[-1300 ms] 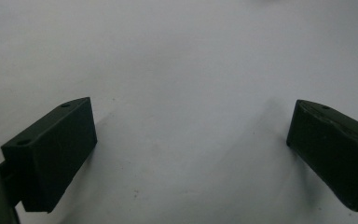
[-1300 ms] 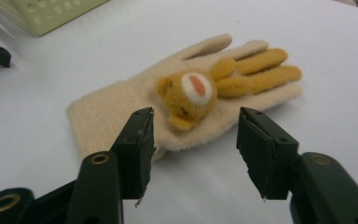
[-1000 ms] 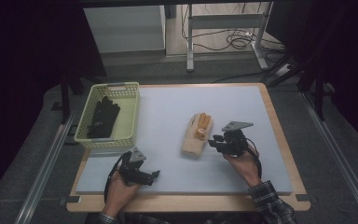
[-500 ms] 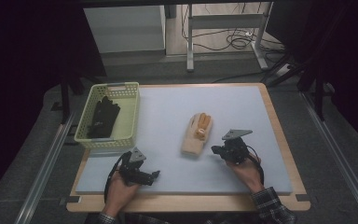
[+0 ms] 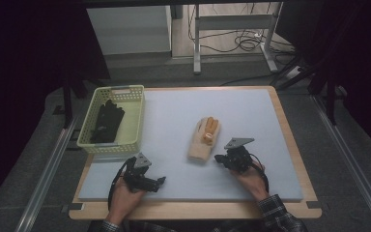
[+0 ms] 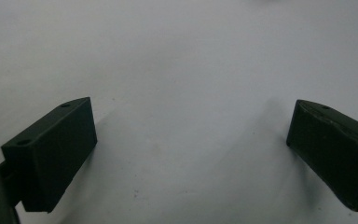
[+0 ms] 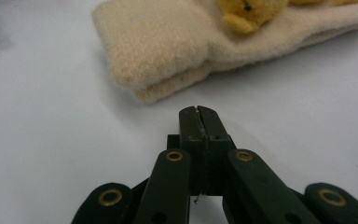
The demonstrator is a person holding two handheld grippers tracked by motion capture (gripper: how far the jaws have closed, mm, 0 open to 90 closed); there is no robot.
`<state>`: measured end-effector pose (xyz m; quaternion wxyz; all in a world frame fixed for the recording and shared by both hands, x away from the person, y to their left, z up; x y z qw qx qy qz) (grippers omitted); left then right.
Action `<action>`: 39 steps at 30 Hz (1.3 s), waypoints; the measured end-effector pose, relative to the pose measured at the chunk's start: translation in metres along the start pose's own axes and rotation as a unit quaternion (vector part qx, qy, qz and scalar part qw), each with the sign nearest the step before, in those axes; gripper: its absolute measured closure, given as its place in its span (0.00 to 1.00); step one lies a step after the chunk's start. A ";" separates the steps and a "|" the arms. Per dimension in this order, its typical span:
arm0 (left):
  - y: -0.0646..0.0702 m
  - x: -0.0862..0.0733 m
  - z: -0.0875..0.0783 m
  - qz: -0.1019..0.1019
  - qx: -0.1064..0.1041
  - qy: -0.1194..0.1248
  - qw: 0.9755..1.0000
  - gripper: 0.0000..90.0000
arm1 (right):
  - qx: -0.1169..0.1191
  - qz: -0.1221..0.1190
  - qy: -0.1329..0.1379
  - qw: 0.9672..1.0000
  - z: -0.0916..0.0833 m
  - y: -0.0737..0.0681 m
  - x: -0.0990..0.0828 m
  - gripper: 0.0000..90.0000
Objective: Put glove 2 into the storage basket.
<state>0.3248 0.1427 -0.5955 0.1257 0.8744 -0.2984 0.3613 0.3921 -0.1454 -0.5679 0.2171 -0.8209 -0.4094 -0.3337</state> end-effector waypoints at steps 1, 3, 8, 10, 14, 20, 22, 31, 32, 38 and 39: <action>0.000 0.000 0.000 0.000 0.000 0.000 1.000 0.02 | -0.001 0.000 0.001 1.000 0.002 -0.001 0.001 0.98; 0.000 0.000 0.000 0.000 0.000 0.000 1.000 0.02 | 0.002 -0.002 0.002 1.000 0.005 -0.002 0.003 0.98; 0.000 0.000 0.000 0.000 0.000 0.000 1.000 0.02 | 0.005 -0.004 0.001 1.000 0.014 -0.005 0.009 0.98; 0.000 0.000 0.000 -0.002 0.000 0.002 1.000 0.02 | 0.007 -0.004 0.001 1.000 0.017 -0.006 0.011 0.98; 0.000 0.000 0.000 -0.002 0.000 0.002 1.000 0.02 | 0.008 -0.006 0.001 1.000 0.022 -0.008 0.014 0.98; 0.000 0.000 0.000 -0.001 0.000 0.001 1.000 0.02 | 0.010 -0.010 0.003 1.000 0.027 -0.011 0.018 0.98; 0.000 0.000 0.000 -0.001 0.000 0.001 1.000 0.02 | 0.012 -0.010 0.004 1.000 0.029 -0.011 0.019 0.98; 0.000 0.000 0.000 -0.003 0.000 0.003 1.000 0.02 | 0.015 -0.015 0.005 1.000 0.037 -0.016 0.026 0.98; 0.000 0.000 0.000 -0.002 0.000 0.002 1.000 0.02 | 0.014 -0.014 0.005 1.000 0.038 -0.017 0.027 0.98; 0.000 0.000 0.000 -0.003 0.000 0.003 1.000 0.02 | 0.013 -0.020 0.007 1.000 0.046 -0.021 0.033 0.98; 0.000 0.000 0.000 -0.002 0.000 0.002 1.000 0.02 | 0.014 -0.022 0.006 1.000 0.048 -0.022 0.034 0.98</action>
Point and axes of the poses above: each handheld gripper's, and its own axes: z roughly forward along the jaws, x roughly out of its top, y roughly to its right, the point moved 6 cm from there along z, roughly forward along the jaws, and after that the axes turned 3 degrees about x, right-handed, at the moved point
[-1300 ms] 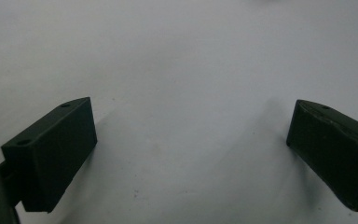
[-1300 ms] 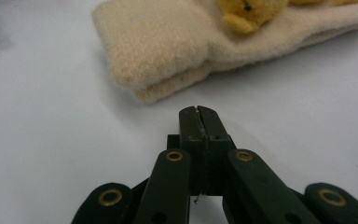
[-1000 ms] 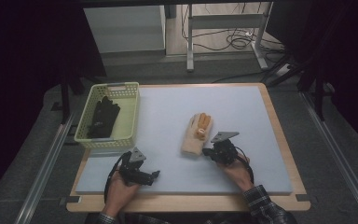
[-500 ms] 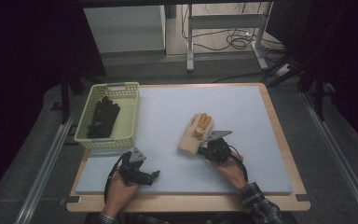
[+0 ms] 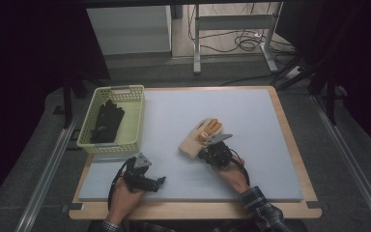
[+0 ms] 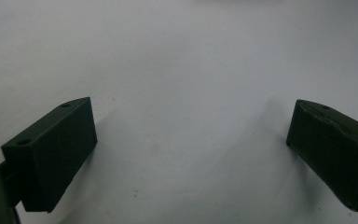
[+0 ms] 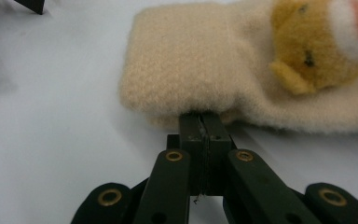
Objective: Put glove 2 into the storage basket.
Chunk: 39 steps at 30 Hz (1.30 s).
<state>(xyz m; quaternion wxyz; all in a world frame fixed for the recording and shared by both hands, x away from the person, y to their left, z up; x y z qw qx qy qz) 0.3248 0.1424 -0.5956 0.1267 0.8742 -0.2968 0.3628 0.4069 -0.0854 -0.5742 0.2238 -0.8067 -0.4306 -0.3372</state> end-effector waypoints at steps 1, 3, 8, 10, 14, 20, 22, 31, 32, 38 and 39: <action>0.000 0.000 0.000 -0.001 0.000 0.001 1.000 0.02 | 0.001 0.003 0.000 1.000 0.002 -0.001 0.001 0.98; 0.000 0.000 0.000 -0.001 0.000 0.001 1.000 0.02 | 0.001 0.001 0.000 1.000 0.004 -0.001 0.003 0.98; 0.000 0.000 0.000 -0.001 0.000 0.001 1.000 0.02 | 0.000 -0.002 -0.002 1.000 0.010 -0.003 0.008 0.98; 0.000 0.000 0.000 -0.001 0.000 0.001 1.000 0.02 | 0.000 -0.003 -0.002 1.000 0.013 -0.004 0.010 0.98; 0.000 0.000 0.000 -0.001 0.000 0.001 1.000 0.02 | -0.003 -0.008 -0.002 1.000 0.014 -0.005 0.011 0.98; 0.000 0.000 0.000 -0.001 0.000 0.001 1.000 0.02 | -0.001 -0.009 0.000 1.000 0.012 -0.007 0.012 0.93; 0.000 0.000 0.000 -0.001 0.001 0.001 1.000 0.02 | -0.003 -0.012 0.001 1.000 0.009 -0.008 0.012 0.90; 0.000 0.000 0.000 -0.001 0.000 0.001 1.000 0.02 | -0.014 -0.018 0.011 1.000 -0.010 -0.008 0.012 0.75; 0.000 0.000 0.000 -0.001 0.000 0.001 1.000 0.02 | -0.015 -0.017 0.012 1.000 -0.013 -0.007 0.012 0.73; 0.000 0.000 0.000 -0.001 0.000 0.001 1.000 0.02 | -0.028 -0.010 0.018 0.999 -0.029 0.000 0.006 0.60; 0.000 0.000 0.000 -0.001 0.001 0.001 1.000 0.02 | -0.029 -0.007 0.019 0.999 -0.032 0.001 0.005 0.58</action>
Point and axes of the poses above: each handheld gripper's, and its own axes: z roughly forward along the jaws, x roughly out of its top, y roughly to its right, the point moved 6 cm from there along z, roughly forward along the jaws, and after that the axes turned 3 degrees about x, right-handed, at the moved point
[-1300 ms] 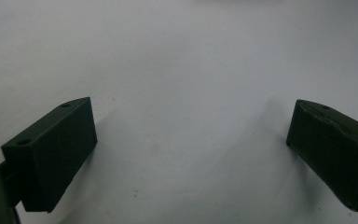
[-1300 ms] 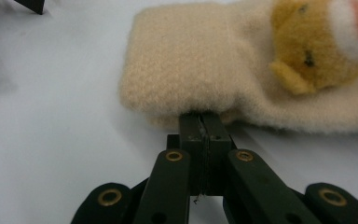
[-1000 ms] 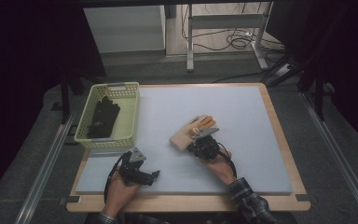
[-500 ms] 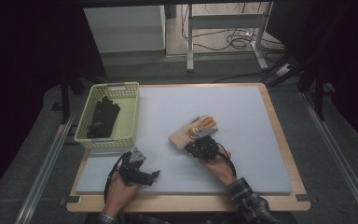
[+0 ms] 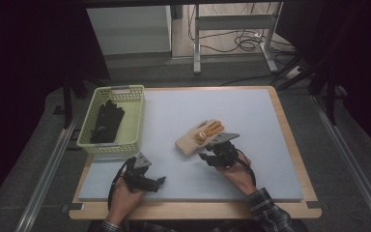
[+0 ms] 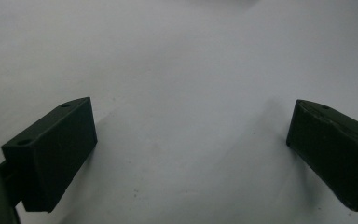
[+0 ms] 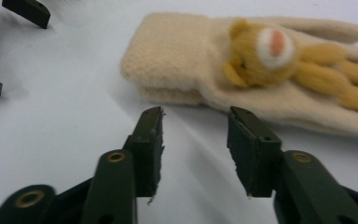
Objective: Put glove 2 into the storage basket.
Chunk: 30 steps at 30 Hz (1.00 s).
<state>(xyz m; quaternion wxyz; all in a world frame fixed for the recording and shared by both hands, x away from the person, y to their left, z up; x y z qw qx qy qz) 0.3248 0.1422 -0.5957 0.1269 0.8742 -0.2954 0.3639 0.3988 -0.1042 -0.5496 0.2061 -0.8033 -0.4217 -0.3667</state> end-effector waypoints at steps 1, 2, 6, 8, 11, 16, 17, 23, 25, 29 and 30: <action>0.000 0.000 0.000 0.000 0.000 0.000 1.000 0.02 | -0.003 0.003 0.002 1.000 -0.003 0.001 -0.001 0.55; 0.000 0.000 0.000 0.000 0.000 0.000 1.000 0.02 | -0.005 0.005 0.003 1.000 -0.005 0.003 -0.003 0.52; 0.000 0.000 0.000 -0.001 0.000 0.000 1.000 0.02 | -0.013 0.009 0.006 1.000 -0.012 0.008 -0.007 0.46; 0.000 0.000 0.000 -0.001 0.000 0.000 1.000 0.02 | -0.019 0.013 0.005 1.000 -0.019 0.012 -0.012 0.40; 0.000 0.000 0.000 -0.001 0.000 0.000 1.000 0.02 | -0.027 0.015 0.005 1.000 -0.025 0.016 -0.016 0.36; 0.000 0.000 0.000 0.000 0.001 0.000 1.000 0.02 | -0.039 0.018 0.009 0.999 -0.037 0.023 -0.024 0.30; 0.000 0.000 0.000 0.000 0.001 0.000 1.000 0.02 | -0.041 0.019 0.009 0.999 -0.039 0.025 -0.026 0.29; 0.000 0.000 0.000 0.000 0.002 -0.001 1.000 0.02 | -0.055 0.025 0.008 0.998 -0.052 0.032 -0.039 0.25; 0.000 0.000 0.000 0.001 0.002 -0.002 1.000 0.02 | -0.060 0.028 0.008 0.998 -0.057 0.035 -0.043 0.24; 0.000 0.000 0.000 0.003 0.002 -0.004 1.000 0.02 | -0.065 0.035 0.006 0.997 -0.063 0.040 -0.052 0.19; 0.000 0.000 0.000 0.003 0.002 -0.005 1.000 0.02 | -0.066 0.038 0.004 0.997 -0.064 0.041 -0.054 0.19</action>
Point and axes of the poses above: each handheld gripper's, and its own axes: z roughly forward along the jaws, x roughly out of its top, y roughly to its right, the point moved 6 cm from there along z, roughly forward along the jaws, and after that the axes turned 3 degrees about x, right-handed, at the moved point
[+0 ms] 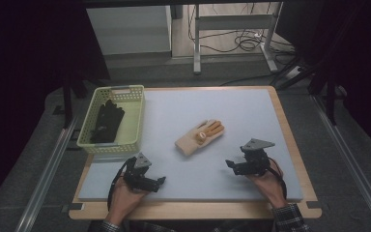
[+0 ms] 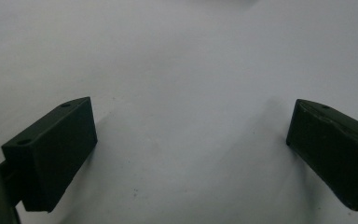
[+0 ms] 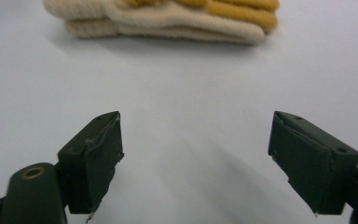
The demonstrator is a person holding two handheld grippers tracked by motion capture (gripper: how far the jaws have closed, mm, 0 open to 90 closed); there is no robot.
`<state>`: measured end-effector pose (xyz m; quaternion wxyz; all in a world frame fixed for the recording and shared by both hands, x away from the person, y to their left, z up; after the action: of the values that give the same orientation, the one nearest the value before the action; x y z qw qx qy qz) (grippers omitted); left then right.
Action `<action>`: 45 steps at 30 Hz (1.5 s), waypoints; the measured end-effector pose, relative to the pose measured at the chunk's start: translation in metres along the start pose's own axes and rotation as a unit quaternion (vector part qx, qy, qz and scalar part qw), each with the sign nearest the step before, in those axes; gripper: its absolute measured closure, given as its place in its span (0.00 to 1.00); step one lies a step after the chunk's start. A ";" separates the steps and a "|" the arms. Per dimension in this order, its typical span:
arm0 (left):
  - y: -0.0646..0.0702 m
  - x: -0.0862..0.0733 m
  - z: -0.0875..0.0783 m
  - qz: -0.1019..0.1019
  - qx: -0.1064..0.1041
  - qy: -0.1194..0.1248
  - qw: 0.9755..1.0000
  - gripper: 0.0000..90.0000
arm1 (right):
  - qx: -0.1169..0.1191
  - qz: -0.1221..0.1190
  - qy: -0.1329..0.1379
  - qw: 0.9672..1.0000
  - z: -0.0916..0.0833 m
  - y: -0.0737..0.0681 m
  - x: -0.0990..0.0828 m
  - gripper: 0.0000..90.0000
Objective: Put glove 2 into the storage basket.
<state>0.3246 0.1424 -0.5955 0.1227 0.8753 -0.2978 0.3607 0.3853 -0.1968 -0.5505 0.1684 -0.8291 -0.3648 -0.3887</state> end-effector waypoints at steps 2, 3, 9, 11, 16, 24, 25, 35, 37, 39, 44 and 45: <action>0.000 0.000 0.000 -0.001 0.000 0.000 1.000 0.02 | -0.003 0.003 -0.003 1.000 -0.002 0.003 -0.005 0.17; 0.000 0.000 0.000 -0.001 0.001 -0.001 1.000 0.02 | -0.005 0.005 -0.005 1.000 -0.003 0.004 -0.008 0.16; 0.001 0.001 0.001 -0.003 0.001 0.000 1.000 0.02 | -0.019 0.010 -0.021 1.000 -0.007 0.014 -0.029 0.12; 0.001 0.001 0.001 -0.005 0.000 0.001 1.000 0.02 | -0.018 0.017 -0.025 0.999 -0.007 0.017 -0.033 0.11; 0.001 0.001 0.001 -0.006 -0.001 0.002 1.000 0.02 | -0.022 0.012 -0.030 0.999 -0.007 0.019 -0.034 0.09; 0.000 0.004 0.001 -0.005 -0.001 -0.016 1.000 0.02 | -0.021 0.012 -0.042 0.999 -0.005 0.019 -0.035 0.08; 0.000 0.005 0.001 -0.005 -0.003 -0.018 1.000 0.02 | -0.021 0.012 -0.042 0.999 -0.005 0.019 -0.035 0.08; 0.003 0.032 -0.003 0.019 -0.019 -0.016 1.000 0.00 | -0.021 0.012 -0.041 0.999 -0.005 0.019 -0.035 0.08; 0.004 0.040 -0.003 0.021 -0.021 -0.018 0.999 0.00 | -0.021 0.012 -0.041 0.999 -0.005 0.019 -0.035 0.08; 0.003 0.050 -0.002 0.020 -0.025 -0.021 0.999 0.00 | -0.021 0.012 -0.041 0.999 -0.005 0.019 -0.035 0.08; 0.005 0.070 0.005 0.024 -0.040 -0.021 0.999 0.00 | -0.021 0.012 -0.041 0.999 -0.005 0.019 -0.035 0.08; 0.005 0.075 0.007 0.026 -0.043 -0.019 0.999 0.00 | -0.021 0.012 -0.041 0.999 -0.005 0.019 -0.035 0.08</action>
<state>0.3676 0.1033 -0.5481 0.1449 0.8681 -0.3377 0.3337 0.3818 -0.2292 -0.5746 0.1406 -0.8519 -0.3533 -0.3601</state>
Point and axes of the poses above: each handheld gripper's, and its own axes: z roughly forward along the jaws, x roughly out of its top, y roughly to its right, the point moved 6 cm from there along z, roughly forward along the jaws, and after that the axes turned 3 degrees about x, right-handed, at the moved point
